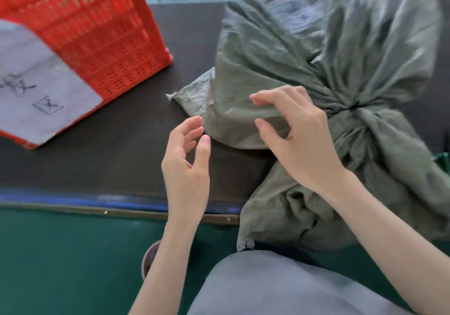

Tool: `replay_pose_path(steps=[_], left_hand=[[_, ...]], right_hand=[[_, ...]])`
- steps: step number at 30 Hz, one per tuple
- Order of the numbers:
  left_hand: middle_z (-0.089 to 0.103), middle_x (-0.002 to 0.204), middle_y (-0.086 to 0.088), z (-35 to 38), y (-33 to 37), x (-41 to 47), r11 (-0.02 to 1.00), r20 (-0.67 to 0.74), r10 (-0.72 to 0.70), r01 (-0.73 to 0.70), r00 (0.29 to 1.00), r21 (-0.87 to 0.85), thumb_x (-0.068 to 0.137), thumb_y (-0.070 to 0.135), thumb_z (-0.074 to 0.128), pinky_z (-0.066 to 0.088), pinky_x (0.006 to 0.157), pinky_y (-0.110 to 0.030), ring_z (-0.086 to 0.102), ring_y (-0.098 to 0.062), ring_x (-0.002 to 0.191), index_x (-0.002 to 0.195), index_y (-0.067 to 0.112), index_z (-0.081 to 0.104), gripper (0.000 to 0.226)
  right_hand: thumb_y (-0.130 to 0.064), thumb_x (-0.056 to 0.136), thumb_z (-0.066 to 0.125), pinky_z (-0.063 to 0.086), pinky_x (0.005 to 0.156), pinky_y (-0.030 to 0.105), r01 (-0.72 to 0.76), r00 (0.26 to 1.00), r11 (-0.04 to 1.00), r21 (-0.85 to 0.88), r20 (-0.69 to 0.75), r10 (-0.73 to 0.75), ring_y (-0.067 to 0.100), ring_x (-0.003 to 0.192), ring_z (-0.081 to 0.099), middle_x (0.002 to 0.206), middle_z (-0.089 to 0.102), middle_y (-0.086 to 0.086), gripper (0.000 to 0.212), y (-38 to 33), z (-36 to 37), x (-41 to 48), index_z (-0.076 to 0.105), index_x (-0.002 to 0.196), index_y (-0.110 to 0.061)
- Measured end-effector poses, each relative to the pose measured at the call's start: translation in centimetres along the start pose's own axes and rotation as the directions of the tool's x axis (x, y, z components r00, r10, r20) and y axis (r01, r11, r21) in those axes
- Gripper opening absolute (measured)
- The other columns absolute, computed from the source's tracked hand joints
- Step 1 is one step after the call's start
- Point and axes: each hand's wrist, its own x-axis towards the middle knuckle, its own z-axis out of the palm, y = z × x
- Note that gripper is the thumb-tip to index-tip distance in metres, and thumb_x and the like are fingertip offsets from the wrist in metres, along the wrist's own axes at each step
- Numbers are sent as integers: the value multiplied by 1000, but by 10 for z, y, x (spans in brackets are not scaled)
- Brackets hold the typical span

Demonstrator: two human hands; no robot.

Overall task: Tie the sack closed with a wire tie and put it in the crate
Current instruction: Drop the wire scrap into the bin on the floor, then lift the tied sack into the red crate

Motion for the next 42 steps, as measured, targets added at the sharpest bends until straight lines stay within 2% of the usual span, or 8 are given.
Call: replay_pose_path(steps=[6,11,21,25,29,36,39,42], left_hand=[[55,126,5,78,16,14,983,177,97,-122,979,137,92,17,58,38,106,-28,50,-3,120,128,15,51,36],[43,137,-3,123,20,22,953,222,122,-177,967,248,91,24,60,29,112,-47,38,-14,130,133,17,43,46],[23,154,-12,142,-7,90,845,-39,-64,75,997,529,80,51,66,17,108,-58,23,-30,140,147,11,21,90],[45,144,-12,135,-14,97,874,-51,-89,102,995,476,80,41,71,31,106,-47,43,-29,132,143,7,31,82],[64,124,-2,118,-27,98,890,-77,-358,365,931,273,74,51,73,41,102,-33,58,-22,117,127,19,56,65],[71,115,2,112,-32,82,737,197,-605,636,772,-228,81,43,66,50,78,-41,65,-21,106,117,33,64,37],[68,121,-8,116,-31,75,724,189,-582,610,791,-322,84,35,63,49,82,-66,62,-29,112,120,23,63,38],[67,119,-14,121,-30,67,745,146,-542,553,828,-372,86,27,62,52,76,-58,63,-31,108,116,15,64,33]], right_hand=[[-11,82,61,41,95,37,-98,986,984,-147,-150,76,24,106,51,110,62,6,32,45,-68,2,62,114,-9],[-18,81,63,30,98,31,-265,956,943,-199,-184,230,24,118,44,124,54,5,43,85,-104,6,54,123,-15],[-44,74,75,14,113,55,-641,759,768,9,-144,635,33,145,0,159,-9,9,103,167,-123,19,6,149,-30],[-48,70,76,11,118,44,-705,657,652,278,-87,749,26,146,5,160,0,7,111,197,-118,22,1,150,-28],[-45,64,81,26,116,39,-642,649,627,441,-123,751,18,136,34,151,29,3,111,210,-111,22,10,147,-30],[-38,57,85,45,104,42,-499,560,351,792,-15,828,16,115,60,126,60,1,93,223,-99,11,37,136,-23],[-25,65,82,49,100,44,-458,585,298,838,32,810,17,109,64,118,66,1,69,226,-99,8,49,126,-23],[-22,67,79,50,98,44,-402,609,263,877,42,792,19,109,64,120,65,3,68,228,-101,7,46,126,-21]])
